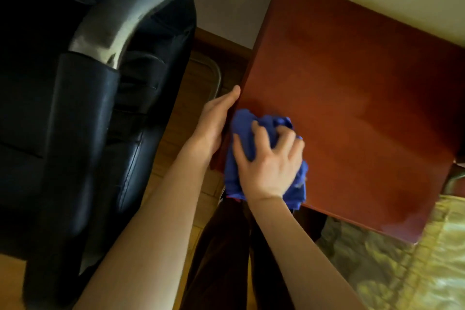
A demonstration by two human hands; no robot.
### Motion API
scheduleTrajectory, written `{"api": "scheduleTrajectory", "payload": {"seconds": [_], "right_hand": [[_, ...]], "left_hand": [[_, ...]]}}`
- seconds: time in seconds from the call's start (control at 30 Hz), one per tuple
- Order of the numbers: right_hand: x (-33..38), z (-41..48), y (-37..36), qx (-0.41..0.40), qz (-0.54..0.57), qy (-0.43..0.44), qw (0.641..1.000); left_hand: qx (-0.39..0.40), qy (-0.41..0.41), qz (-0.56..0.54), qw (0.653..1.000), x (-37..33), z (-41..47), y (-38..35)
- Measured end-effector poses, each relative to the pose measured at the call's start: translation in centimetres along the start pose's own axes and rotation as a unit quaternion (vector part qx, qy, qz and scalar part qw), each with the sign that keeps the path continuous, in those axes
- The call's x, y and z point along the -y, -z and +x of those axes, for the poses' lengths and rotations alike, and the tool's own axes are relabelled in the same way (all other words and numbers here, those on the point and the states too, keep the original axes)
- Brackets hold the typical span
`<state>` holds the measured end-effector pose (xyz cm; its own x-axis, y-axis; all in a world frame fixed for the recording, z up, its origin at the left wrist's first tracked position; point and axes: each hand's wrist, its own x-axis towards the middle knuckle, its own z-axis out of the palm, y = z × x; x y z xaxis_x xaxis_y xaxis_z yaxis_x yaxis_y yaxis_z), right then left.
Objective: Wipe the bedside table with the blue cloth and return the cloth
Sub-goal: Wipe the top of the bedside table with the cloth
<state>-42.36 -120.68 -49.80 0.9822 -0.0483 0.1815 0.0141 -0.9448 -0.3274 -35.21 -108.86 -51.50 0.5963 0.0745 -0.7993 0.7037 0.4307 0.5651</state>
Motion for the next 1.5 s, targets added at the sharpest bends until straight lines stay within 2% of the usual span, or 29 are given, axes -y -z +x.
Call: {"api": "scheduleTrajectory", "payload": {"seconds": [0.13,0.2,0.27,0.37,0.43,0.5,0.57,0.73,0.83,0.9,1.0,1.1,1.2,1.27,1.33,1.43,1.5], "right_hand": [[0.3,0.7,0.2,0.030,0.034,0.040,0.998],[-2.2,0.1,1.2,0.031,0.035,0.059,0.997],[-6.0,-0.6,2.5,0.009,0.021,0.038,0.999],[-12.9,-2.3,5.1,-0.028,-0.021,-0.021,0.999],[-15.7,-3.0,6.0,-0.056,-0.040,-0.106,0.992],[-15.1,-3.0,5.5,-0.098,-0.059,-0.219,0.969],[-11.4,-2.4,3.9,-0.125,-0.074,-0.251,0.957],[0.6,0.0,0.0,-0.020,0.007,-0.059,0.998],[0.9,0.7,-0.1,0.029,0.042,0.015,0.999],[-1.4,0.7,0.8,0.044,0.054,0.057,0.996],[-4.4,2.2,1.5,0.040,0.054,0.087,0.994],[-5.3,8.2,0.6,0.024,0.034,0.101,0.994],[-4.7,17.0,-1.1,-0.034,-0.002,0.036,0.999],[-4.4,19.6,-1.2,-0.045,-0.008,-0.010,0.999],[-4.7,16.4,-0.2,-0.037,0.004,-0.002,0.999],[-5.5,4.6,2.6,0.044,0.040,0.038,0.998],[-6.8,-0.9,4.2,0.081,0.048,0.095,0.991]], "left_hand": [[0.033,0.043,0.018,0.998,-0.2,0.0,0.2],[0.032,0.044,0.011,0.998,-0.1,-0.2,0.1],[0.026,0.037,0.019,0.999,-0.3,-0.5,0.1],[0.028,0.033,0.036,0.998,-0.5,-0.9,0.0],[0.011,0.032,0.030,0.999,-0.4,-1.0,-0.1],[-0.007,0.032,0.027,0.999,-0.4,-1.0,-0.3],[-0.018,0.029,0.019,0.999,-0.1,-0.9,-0.4],[0.016,0.067,0.011,0.998,-0.4,-0.4,-0.1],[0.072,0.099,0.014,0.992,-0.8,-0.5,-0.1],[0.059,0.092,0.008,0.994,-0.8,-0.9,-0.2],[0.022,0.059,0.009,0.998,-0.4,-0.9,-0.3],[-0.008,0.046,0.002,0.999,-0.2,-0.7,-0.5],[-0.025,0.029,0.020,0.999,0.0,-0.8,-0.4],[-0.026,0.032,0.024,0.999,-0.1,-1.0,-0.5],[-0.034,0.041,0.021,0.998,-0.3,-1.3,-0.8],[-0.011,0.070,0.013,0.997,-0.7,-1.8,-1.1],[-0.016,0.066,0.027,0.997,-0.6,-2.0,-0.8]]}}
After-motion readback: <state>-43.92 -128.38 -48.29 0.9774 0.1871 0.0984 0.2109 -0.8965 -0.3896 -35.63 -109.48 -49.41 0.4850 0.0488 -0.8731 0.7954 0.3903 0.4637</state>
